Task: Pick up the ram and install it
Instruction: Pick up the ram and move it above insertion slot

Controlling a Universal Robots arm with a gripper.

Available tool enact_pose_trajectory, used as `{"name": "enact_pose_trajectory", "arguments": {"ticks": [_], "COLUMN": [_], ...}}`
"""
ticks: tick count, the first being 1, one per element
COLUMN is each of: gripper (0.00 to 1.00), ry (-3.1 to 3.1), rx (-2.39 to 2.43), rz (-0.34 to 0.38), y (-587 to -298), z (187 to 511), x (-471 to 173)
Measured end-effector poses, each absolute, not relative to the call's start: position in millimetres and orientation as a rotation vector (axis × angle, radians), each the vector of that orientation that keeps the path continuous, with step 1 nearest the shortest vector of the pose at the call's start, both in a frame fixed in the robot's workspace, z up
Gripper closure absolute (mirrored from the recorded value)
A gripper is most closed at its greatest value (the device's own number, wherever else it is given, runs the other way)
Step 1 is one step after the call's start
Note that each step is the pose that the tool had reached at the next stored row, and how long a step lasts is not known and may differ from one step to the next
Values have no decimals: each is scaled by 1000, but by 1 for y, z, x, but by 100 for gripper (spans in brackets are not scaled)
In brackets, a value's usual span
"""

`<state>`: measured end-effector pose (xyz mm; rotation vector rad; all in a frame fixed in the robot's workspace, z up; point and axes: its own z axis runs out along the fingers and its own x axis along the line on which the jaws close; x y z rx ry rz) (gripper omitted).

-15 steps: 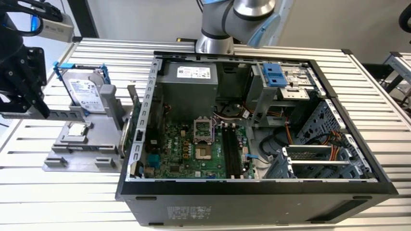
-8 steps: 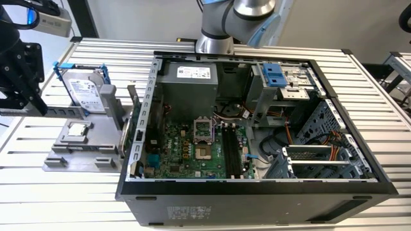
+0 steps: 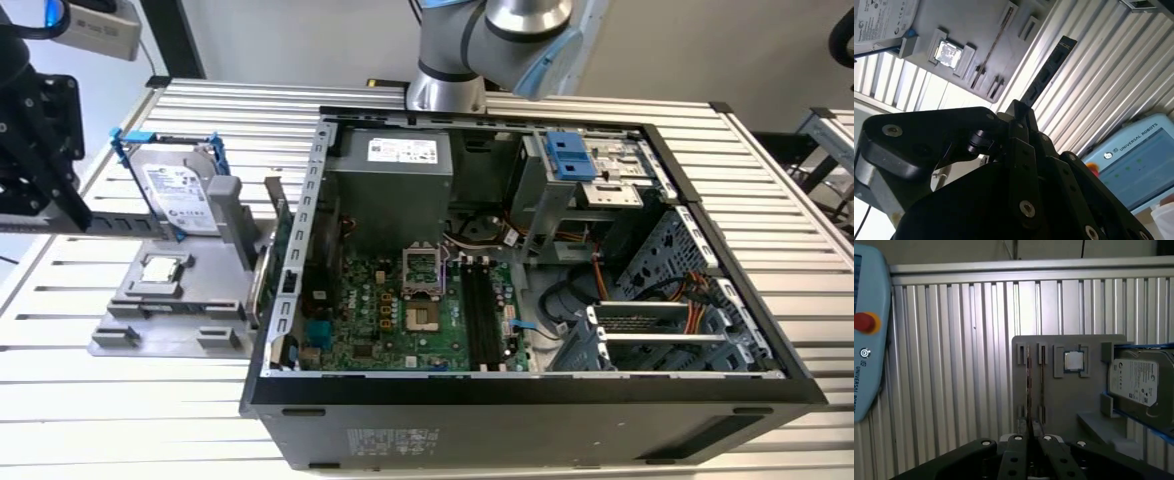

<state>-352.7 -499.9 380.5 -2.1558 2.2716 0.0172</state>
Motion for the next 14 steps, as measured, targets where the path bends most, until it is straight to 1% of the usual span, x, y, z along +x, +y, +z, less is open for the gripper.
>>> {"name": "enact_pose_trajectory", "arguments": {"ticks": [14], "gripper": [100], "ry": [2272], "rx": [-2156], "rz": [17], "y": [-500], "z": [400], "x": [-353]}}
